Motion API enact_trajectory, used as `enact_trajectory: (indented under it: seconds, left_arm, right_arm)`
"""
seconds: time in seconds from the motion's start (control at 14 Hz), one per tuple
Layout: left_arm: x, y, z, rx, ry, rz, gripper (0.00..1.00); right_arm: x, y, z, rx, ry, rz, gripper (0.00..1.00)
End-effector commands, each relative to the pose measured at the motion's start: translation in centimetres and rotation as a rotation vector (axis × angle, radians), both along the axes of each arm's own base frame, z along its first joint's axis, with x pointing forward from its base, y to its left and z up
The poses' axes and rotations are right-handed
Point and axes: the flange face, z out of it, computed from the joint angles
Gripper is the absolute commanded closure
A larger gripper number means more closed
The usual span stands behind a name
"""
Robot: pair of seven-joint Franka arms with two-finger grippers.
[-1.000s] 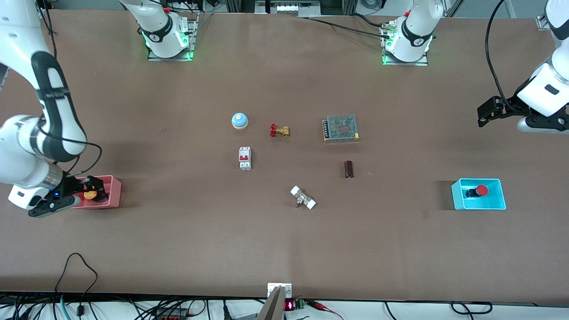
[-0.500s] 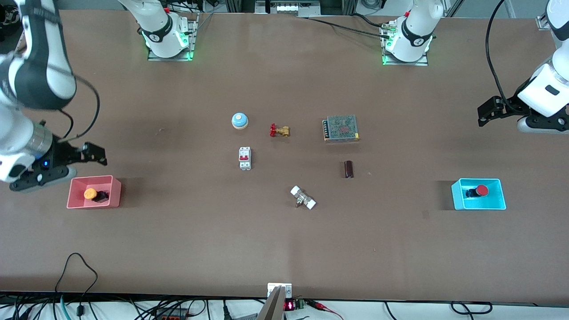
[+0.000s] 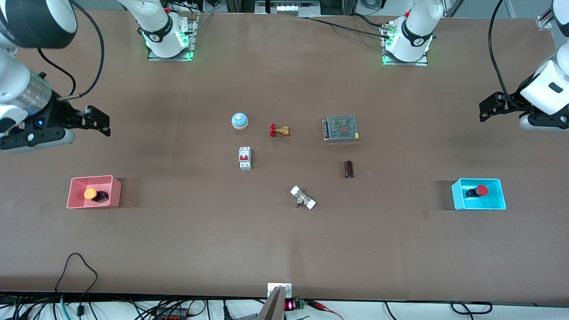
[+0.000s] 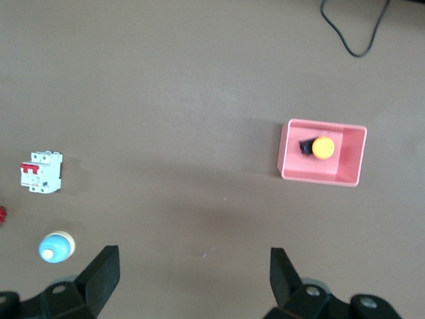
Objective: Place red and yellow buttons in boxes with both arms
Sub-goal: 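Release the yellow button into the pink box and raise both grippers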
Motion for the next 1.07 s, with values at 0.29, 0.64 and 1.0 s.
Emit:
enact_trajectory:
  seconds: [0.29, 0.64, 1.0]
  left_arm:
    - [0.50, -0.02, 0.45, -0.020, 0.013, -0.002, 0.00]
    - [0.46, 0.15, 0.54, -0.020, 0.011, 0.003, 0.00]
    - [0.33, 0.41, 0.75, -0.020, 0.016, 0.006, 0.00]
  right_arm:
    - [-0.85, 1.30, 0.15, -0.010, 0.008, -0.031, 0.00]
    - [-0.66, 1.53, 0.44, -0.011, 0.003, -0.032, 0.00]
    - [-0.38, 1.50, 0.10, -0.013, 0.009, -0.026, 0.00]
